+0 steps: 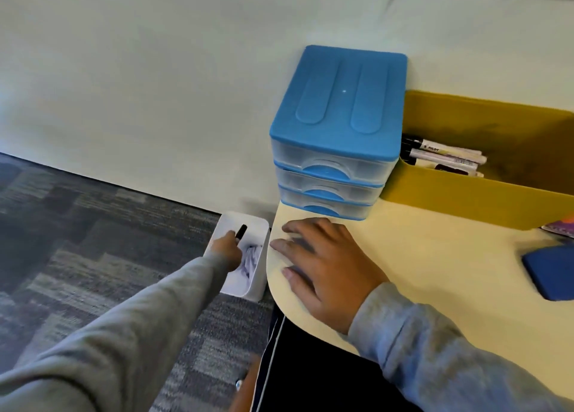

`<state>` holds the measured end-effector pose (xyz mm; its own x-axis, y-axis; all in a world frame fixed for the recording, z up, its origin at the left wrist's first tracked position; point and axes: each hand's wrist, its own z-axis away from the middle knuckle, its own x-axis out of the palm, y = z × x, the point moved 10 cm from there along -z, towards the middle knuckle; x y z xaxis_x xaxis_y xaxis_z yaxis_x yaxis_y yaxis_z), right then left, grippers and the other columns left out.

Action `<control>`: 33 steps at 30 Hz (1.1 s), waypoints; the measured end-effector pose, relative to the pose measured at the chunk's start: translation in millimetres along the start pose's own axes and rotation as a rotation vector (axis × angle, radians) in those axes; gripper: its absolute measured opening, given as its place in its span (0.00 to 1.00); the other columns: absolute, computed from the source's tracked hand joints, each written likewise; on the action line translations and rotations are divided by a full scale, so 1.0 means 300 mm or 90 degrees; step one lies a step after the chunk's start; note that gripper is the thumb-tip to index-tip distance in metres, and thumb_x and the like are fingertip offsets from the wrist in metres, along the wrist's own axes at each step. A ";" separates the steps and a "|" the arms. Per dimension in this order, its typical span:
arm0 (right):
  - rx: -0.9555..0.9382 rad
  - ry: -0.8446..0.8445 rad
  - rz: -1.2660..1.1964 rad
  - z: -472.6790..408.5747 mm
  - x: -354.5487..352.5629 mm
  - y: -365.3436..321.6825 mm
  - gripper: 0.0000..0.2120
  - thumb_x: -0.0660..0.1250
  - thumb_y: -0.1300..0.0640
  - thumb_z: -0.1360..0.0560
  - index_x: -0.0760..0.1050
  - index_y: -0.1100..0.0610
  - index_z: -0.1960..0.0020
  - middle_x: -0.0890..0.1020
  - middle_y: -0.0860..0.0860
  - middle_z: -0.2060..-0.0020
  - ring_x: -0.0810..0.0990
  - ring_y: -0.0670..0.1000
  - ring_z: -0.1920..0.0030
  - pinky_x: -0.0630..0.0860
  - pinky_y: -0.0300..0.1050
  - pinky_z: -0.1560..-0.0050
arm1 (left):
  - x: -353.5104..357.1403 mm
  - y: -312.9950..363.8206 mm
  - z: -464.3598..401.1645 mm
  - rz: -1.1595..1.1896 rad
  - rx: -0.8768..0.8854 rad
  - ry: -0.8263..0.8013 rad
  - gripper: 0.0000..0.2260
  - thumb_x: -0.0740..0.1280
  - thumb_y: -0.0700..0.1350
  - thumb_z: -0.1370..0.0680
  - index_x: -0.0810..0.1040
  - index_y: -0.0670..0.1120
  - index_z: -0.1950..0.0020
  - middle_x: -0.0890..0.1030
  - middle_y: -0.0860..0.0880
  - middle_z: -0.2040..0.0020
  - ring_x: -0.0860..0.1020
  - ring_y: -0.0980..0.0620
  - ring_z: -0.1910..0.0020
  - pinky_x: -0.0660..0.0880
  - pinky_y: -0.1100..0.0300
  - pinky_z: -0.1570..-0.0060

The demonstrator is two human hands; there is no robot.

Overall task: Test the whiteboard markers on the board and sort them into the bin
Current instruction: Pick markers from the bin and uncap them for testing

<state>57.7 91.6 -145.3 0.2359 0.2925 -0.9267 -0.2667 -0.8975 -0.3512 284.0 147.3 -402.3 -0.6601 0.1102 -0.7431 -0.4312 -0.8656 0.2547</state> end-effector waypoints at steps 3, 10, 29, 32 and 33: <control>-0.003 0.007 0.001 0.001 -0.003 -0.003 0.18 0.63 0.48 0.23 0.76 0.50 0.34 0.75 0.50 0.35 0.72 0.55 0.36 0.71 0.53 0.38 | 0.038 -0.036 0.032 -0.124 -0.054 -0.023 0.30 0.56 0.44 0.16 0.45 0.36 0.20 0.59 0.36 0.23 0.63 0.39 0.25 0.65 0.49 0.29; -0.014 0.031 0.002 0.004 -0.009 -0.004 0.18 0.63 0.47 0.22 0.76 0.50 0.35 0.75 0.50 0.36 0.72 0.55 0.36 0.72 0.53 0.39 | 0.044 -0.023 0.085 -0.304 0.011 -0.090 0.24 0.54 0.43 0.16 0.56 0.40 0.21 0.61 0.41 0.21 0.62 0.45 0.23 0.59 0.55 0.27; 0.011 0.132 -0.174 0.096 -0.145 0.112 0.10 0.66 0.54 0.22 0.82 0.52 0.43 0.80 0.46 0.50 0.77 0.49 0.47 0.76 0.48 0.45 | -0.309 0.440 0.687 -0.553 0.367 -0.037 0.22 0.49 0.63 0.28 0.77 0.55 0.48 0.82 0.52 0.50 0.81 0.48 0.52 0.79 0.52 0.49; 0.011 0.136 -0.176 0.158 -0.259 0.165 0.10 0.64 0.49 0.22 0.82 0.50 0.46 0.82 0.44 0.54 0.78 0.46 0.52 0.78 0.45 0.50 | -0.390 0.541 0.843 -0.596 0.407 0.021 0.15 0.54 0.59 0.20 0.76 0.54 0.49 0.78 0.54 0.52 0.79 0.50 0.51 0.71 0.59 0.53; 0.011 0.140 -0.167 0.177 -0.312 0.183 0.10 0.64 0.47 0.22 0.81 0.50 0.50 0.81 0.43 0.58 0.78 0.45 0.56 0.78 0.44 0.54 | -0.417 0.591 0.904 -0.573 0.432 0.030 0.13 0.55 0.57 0.19 0.75 0.54 0.54 0.75 0.55 0.57 0.77 0.53 0.56 0.70 0.59 0.55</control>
<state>-28.8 32.6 -85.0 0.4942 0.4328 -0.7540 -0.1861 -0.7945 -0.5780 123.3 112.7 -96.4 0.0781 0.5287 -0.8452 -0.9930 -0.0338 -0.1128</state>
